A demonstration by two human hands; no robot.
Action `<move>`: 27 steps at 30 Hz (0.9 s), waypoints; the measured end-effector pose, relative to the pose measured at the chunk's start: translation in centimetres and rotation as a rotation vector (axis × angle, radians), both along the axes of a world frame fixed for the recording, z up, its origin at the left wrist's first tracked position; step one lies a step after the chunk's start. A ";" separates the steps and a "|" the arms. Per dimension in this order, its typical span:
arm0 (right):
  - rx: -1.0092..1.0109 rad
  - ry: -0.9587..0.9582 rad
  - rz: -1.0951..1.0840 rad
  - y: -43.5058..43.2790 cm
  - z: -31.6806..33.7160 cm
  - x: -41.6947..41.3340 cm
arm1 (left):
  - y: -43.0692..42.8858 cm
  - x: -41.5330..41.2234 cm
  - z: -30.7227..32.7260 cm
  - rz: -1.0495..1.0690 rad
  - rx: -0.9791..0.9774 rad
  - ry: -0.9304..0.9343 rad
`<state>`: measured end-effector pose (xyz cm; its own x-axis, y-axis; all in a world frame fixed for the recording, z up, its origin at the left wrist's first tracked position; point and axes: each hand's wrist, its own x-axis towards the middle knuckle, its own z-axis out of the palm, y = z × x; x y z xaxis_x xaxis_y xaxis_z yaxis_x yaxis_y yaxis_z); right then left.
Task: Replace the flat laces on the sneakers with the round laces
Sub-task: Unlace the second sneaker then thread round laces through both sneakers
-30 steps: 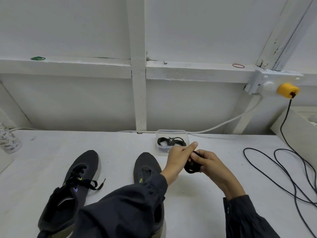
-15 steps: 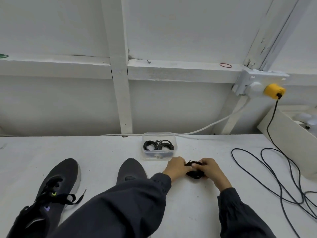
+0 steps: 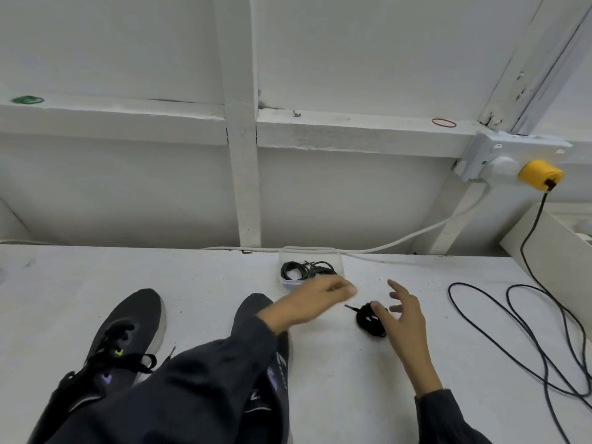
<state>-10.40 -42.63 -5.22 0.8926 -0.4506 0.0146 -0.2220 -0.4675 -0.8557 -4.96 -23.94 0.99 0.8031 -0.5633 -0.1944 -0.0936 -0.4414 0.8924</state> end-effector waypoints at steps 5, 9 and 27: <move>0.374 -0.021 0.187 7.7 -0.4 -4.9 | 10.4 -6.2 -1.4 0.622 -0.320 -0.078; 0.663 0.103 0.321 13.9 -1.2 -7.5 | 12.7 -9.8 -7.2 0.779 -0.347 0.199; 0.471 0.076 0.333 17.4 3.5 -7.6 | 15.6 -13.8 -2.8 0.595 -0.424 0.135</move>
